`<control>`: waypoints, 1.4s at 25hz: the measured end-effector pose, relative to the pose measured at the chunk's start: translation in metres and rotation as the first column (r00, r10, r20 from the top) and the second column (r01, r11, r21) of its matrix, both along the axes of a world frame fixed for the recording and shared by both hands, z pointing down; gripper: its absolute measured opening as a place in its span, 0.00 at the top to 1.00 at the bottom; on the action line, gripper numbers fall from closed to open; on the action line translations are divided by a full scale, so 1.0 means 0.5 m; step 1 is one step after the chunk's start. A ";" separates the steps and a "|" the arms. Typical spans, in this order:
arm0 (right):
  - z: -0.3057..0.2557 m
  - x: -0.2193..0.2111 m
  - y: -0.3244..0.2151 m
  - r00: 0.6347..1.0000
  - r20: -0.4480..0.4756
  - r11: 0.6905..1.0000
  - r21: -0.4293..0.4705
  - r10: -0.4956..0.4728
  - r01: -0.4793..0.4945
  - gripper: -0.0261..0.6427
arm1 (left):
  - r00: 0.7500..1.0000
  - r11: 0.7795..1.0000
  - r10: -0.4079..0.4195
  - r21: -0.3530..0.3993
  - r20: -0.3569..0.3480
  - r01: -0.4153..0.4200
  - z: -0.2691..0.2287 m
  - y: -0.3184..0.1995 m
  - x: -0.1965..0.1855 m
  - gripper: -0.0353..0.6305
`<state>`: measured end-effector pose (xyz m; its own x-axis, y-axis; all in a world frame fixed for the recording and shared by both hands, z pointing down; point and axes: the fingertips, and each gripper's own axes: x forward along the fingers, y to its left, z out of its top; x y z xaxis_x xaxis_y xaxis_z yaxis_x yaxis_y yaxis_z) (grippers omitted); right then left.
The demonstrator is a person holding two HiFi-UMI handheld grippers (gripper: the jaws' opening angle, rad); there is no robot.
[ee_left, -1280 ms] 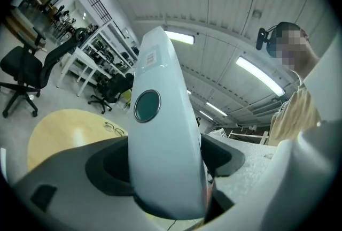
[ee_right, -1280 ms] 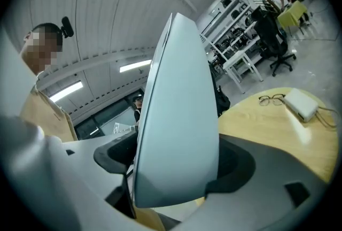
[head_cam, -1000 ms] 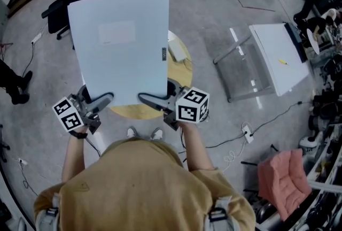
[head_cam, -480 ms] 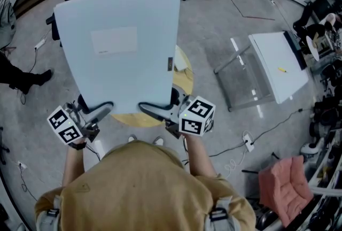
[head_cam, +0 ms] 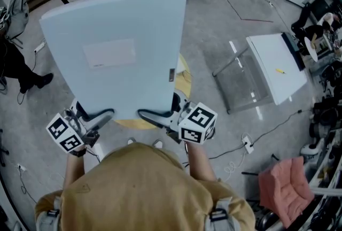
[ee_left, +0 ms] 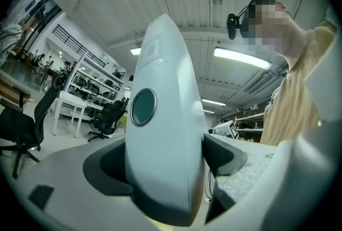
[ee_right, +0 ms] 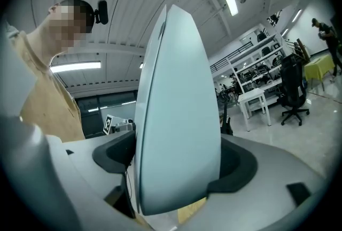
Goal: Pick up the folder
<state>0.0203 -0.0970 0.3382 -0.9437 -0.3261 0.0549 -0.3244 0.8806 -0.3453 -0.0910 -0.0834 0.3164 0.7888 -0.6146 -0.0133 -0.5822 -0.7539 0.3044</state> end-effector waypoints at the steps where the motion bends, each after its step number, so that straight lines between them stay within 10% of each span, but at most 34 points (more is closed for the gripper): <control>1: -0.003 -0.002 0.001 1.000 -0.002 1.000 0.007 0.002 -0.002 0.39 | 1.000 1.000 0.000 0.004 0.002 0.000 -0.003 0.001 -0.001 0.35; 35: 0.006 0.026 -0.006 0.999 -0.045 1.000 0.018 -0.017 0.017 0.38 | 0.998 0.999 -0.044 0.020 0.051 0.043 0.001 -0.005 0.037 0.32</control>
<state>0.0333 -0.1002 0.3409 -0.9459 -0.3114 0.0915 -0.3242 0.8920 -0.3149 -0.0723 -0.0857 0.3167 0.7612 -0.6483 0.0150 -0.6292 -0.7327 0.2594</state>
